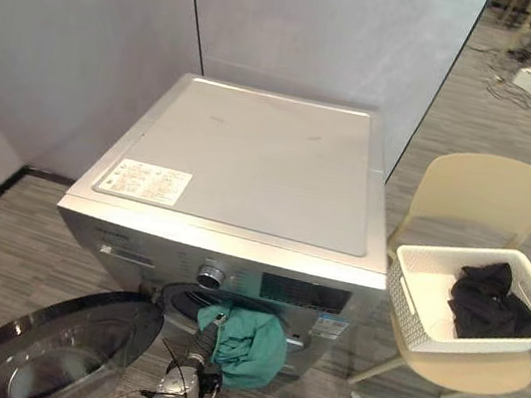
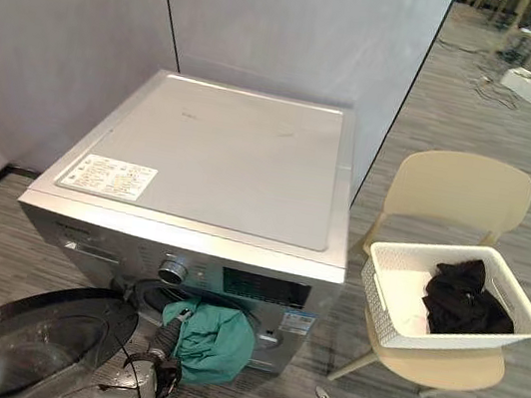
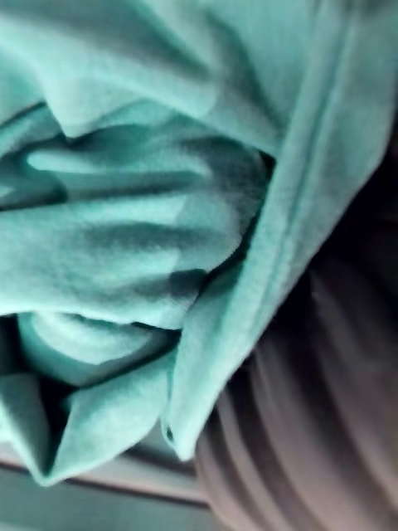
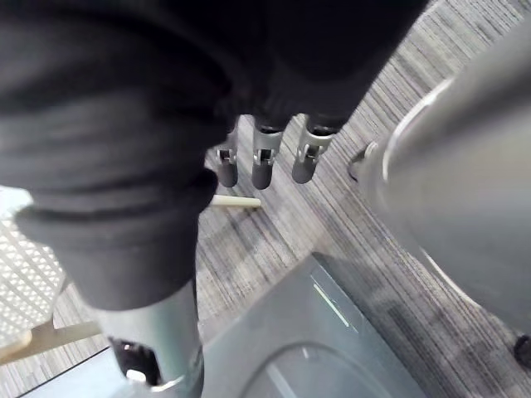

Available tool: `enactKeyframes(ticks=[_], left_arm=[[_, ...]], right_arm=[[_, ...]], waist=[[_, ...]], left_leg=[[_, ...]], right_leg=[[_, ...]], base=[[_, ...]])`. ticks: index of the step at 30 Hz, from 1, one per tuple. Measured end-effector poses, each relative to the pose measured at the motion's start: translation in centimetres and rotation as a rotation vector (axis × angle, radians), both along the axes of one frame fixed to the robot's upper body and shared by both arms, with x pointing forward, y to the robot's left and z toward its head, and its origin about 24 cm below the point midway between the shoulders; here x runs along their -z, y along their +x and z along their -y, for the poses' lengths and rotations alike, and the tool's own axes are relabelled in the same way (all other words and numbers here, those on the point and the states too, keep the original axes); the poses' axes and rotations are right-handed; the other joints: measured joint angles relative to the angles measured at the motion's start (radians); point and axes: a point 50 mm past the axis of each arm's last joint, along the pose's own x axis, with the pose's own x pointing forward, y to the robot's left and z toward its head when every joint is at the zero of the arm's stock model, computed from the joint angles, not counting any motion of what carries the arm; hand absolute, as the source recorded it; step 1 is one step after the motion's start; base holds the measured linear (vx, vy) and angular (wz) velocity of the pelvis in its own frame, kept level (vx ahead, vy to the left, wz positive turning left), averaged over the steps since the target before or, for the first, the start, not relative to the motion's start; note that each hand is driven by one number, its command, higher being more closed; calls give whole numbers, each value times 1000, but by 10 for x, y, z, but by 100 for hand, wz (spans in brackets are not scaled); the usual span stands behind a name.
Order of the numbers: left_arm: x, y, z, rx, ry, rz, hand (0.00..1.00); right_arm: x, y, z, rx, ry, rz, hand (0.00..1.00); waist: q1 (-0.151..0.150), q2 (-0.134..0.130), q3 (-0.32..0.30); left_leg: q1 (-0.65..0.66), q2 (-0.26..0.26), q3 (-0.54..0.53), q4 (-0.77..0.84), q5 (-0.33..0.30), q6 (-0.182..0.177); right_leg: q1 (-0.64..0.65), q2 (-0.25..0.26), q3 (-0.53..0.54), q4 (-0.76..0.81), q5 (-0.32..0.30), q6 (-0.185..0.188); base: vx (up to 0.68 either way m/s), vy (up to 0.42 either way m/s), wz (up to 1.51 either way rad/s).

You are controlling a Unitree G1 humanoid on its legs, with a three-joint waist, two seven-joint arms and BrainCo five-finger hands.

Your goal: Pick up the laundry basket with both hands and put the clothes into the washing machine.

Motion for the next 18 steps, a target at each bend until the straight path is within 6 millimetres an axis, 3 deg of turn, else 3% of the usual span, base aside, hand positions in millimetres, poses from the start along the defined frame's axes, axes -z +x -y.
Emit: enactKeyframes(ticks=[1,4,5,7,13,17,18], left_arm=[[-11,15,-1,29,17,64,100],[-39,39,8,68,-1,212,100],[-51,50,11,81,-6,270,100],[-64,66,16,77,-22,325,100],[-95,110,30,50,-26,416,100],[-130,155,11,-88,-9,483,100],[-148,170,-1,-141,-5,518,100]], right_arm=[[-3,11,-8,-16,12,35,0],[-14,35,-6,-11,1,127,0],[-21,51,-5,-22,-11,173,0],[-35,76,-4,-67,-38,244,0],[-62,111,-12,-73,-50,389,0],[-89,139,-15,-54,-60,522,0],[-97,145,-15,-49,-67,558,0]], waist=[[-7,-28,49],[11,-15,115],[15,-12,145],[14,6,193],[19,-10,244],[13,-38,273],[11,-49,280]], left_leg=[[-51,-25,-1,84,-12,15],[-213,-22,12,285,-94,50],[-268,-17,30,339,-135,69],[-360,-13,37,425,-160,82],[-567,20,23,584,-196,74],[-767,77,2,697,-203,59],[-830,104,-3,737,-209,55]], right_leg=[[-15,-25,9,22,3,5],[-120,-28,23,117,3,31],[-177,-31,46,162,-15,59],[-273,-33,77,230,-33,82],[-512,-12,125,425,-86,87],[-732,55,157,540,-92,77],[-800,83,167,570,-89,73]], base=[[-61,345,26],[-143,244,6],[-170,184,-23],[-220,135,-29],[-144,-15,-16],[-100,-68,-52],[-67,-66,-70]])
